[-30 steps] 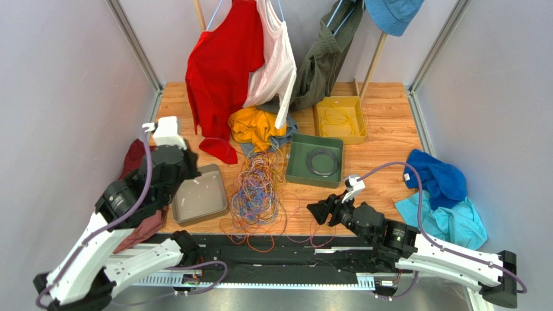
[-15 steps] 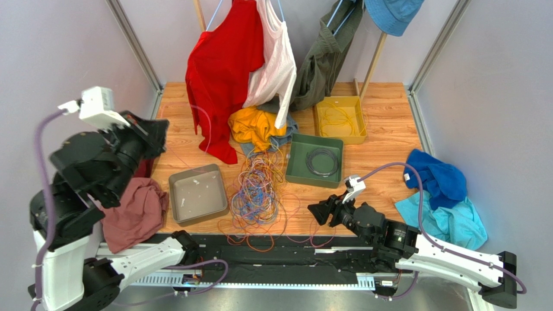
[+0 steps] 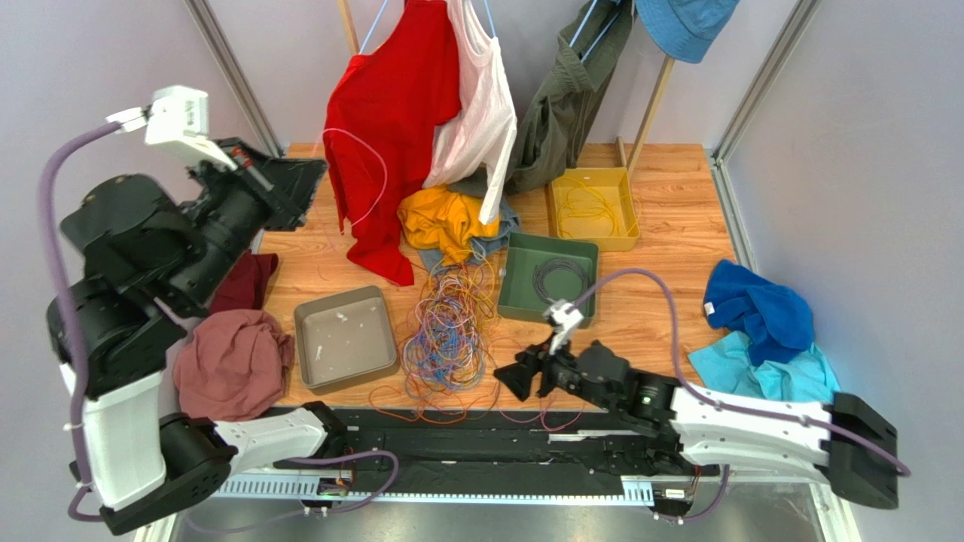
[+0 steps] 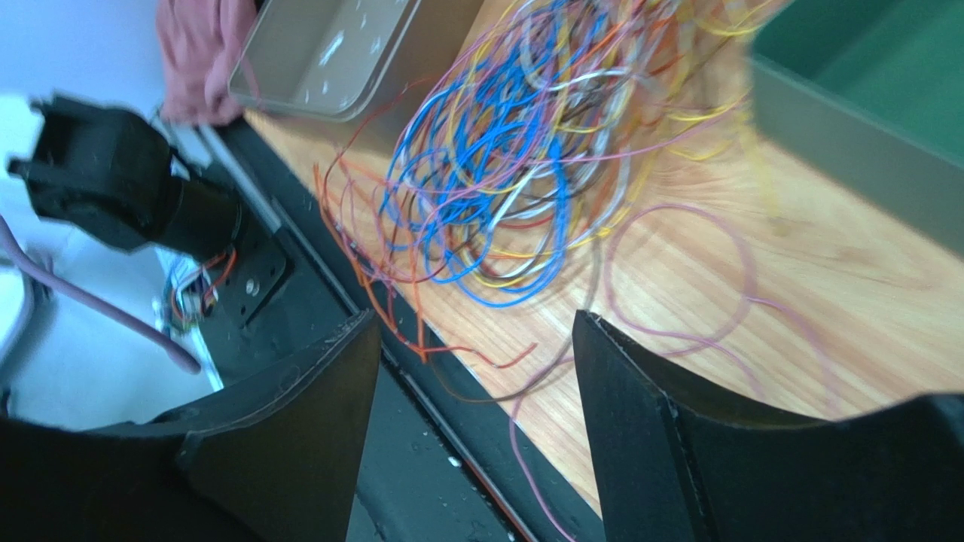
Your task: Untangle the cables
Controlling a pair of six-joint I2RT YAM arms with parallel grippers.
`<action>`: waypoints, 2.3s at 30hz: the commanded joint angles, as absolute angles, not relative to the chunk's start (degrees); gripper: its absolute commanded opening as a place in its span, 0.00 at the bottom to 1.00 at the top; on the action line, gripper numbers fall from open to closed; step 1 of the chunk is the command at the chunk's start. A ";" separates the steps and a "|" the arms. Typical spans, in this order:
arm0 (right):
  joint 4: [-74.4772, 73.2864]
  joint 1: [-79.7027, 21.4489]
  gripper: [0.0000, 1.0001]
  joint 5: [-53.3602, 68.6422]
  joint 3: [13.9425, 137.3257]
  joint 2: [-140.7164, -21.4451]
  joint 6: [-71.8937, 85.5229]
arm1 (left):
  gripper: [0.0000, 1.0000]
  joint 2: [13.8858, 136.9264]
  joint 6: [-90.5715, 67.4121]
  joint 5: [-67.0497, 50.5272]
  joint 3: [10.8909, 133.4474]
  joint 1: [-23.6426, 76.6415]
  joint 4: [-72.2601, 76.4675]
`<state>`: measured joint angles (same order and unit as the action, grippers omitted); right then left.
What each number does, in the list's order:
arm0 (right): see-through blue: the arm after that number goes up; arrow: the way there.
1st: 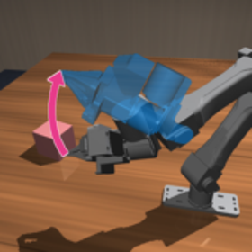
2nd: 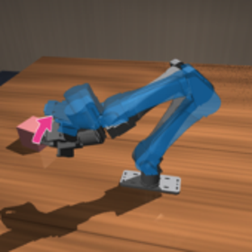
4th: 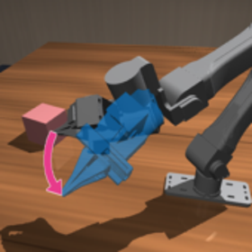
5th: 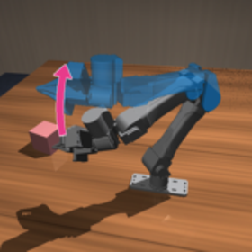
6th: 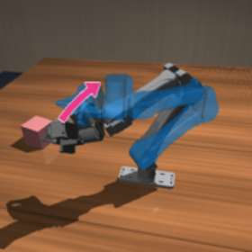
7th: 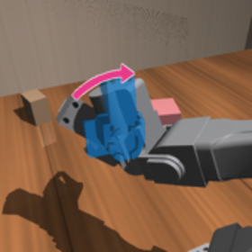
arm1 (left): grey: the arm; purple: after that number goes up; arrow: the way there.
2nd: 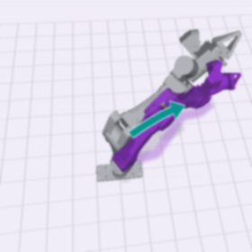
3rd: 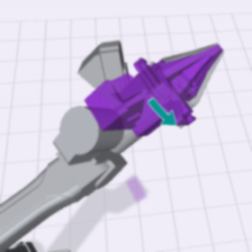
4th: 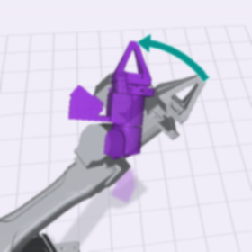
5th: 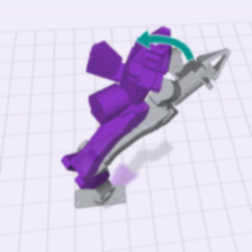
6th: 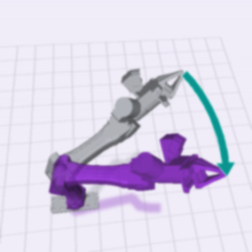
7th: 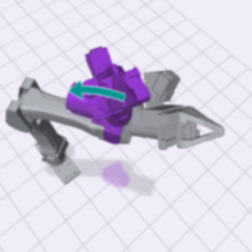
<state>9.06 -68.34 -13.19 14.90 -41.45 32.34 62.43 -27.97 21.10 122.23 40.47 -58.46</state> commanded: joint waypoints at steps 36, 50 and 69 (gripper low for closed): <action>-4.00 -77.78 0.00 -30.75 40.68 -51.63 23.56 | 0.00 53.36 -26.19 18.37 104.16 40.34 -55.02; -33.66 -77.78 0.00 -36.75 47.29 -22.85 25.93 | 0.00 56.86 -23.99 19.86 111.88 40.34 -56.51; -9.85 -77.61 0.00 -22.59 39.19 -55.44 25.66 | 0.00 64.51 -20.57 19.51 128.50 40.34 -58.45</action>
<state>-18.09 -77.56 -25.98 38.39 -51.13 25.63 63.07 -22.46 20.60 127.15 40.47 -59.33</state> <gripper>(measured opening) 0.008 0.009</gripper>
